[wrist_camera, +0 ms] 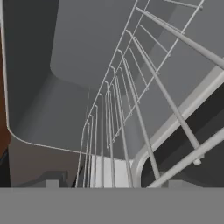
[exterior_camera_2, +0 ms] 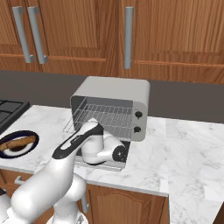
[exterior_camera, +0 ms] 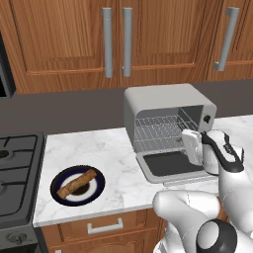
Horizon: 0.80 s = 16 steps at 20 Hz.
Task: Pull the toaster oven rack outwards. Pick up the baguette from the plate and place it on the toaster oven rack. Close the toaster oven door fully and set the temperature to the lowest setting.
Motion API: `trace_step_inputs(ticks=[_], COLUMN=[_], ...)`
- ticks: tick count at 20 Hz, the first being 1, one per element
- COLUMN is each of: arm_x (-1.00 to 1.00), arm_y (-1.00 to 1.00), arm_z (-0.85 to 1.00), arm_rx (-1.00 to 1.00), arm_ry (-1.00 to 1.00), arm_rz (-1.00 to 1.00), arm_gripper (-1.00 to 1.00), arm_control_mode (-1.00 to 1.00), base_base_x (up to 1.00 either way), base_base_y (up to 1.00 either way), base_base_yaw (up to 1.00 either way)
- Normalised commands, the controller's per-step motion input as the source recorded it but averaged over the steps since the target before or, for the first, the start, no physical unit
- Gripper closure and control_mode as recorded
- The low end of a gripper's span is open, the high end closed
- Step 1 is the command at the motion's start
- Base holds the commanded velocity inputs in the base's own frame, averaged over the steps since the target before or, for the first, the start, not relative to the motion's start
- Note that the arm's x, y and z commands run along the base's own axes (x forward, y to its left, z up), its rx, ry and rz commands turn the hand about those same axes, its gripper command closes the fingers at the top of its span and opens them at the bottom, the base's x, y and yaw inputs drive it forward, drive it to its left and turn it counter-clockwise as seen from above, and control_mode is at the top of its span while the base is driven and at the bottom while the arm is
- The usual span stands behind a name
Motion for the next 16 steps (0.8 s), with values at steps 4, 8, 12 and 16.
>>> trace_step_inputs(ticks=[4, 8, 12, 16], arm_x=[-0.39, -0.58, -0.53, -0.5], arm_y=[-0.01, -0.04, 0.0, 0.0], arm_z=[0.46, 0.4, 0.49, 0.71], arm_rx=[-0.05, -0.07, -0.1, -0.09], arm_ry=[0.07, 0.16, 0.22, 0.21], arm_rz=[0.0, 0.0, 0.0, 0.0], arm_gripper=[-1.0, -1.0, -1.0, -1.0], arm_control_mode=[-1.0, -1.0, -1.0, -1.0], base_base_x=[0.0, 0.0, 0.0, 0.0], base_base_y=[0.0, 0.0, 0.0, 0.0], base_base_yaw=[0.0, 0.0, 0.0, 0.0])
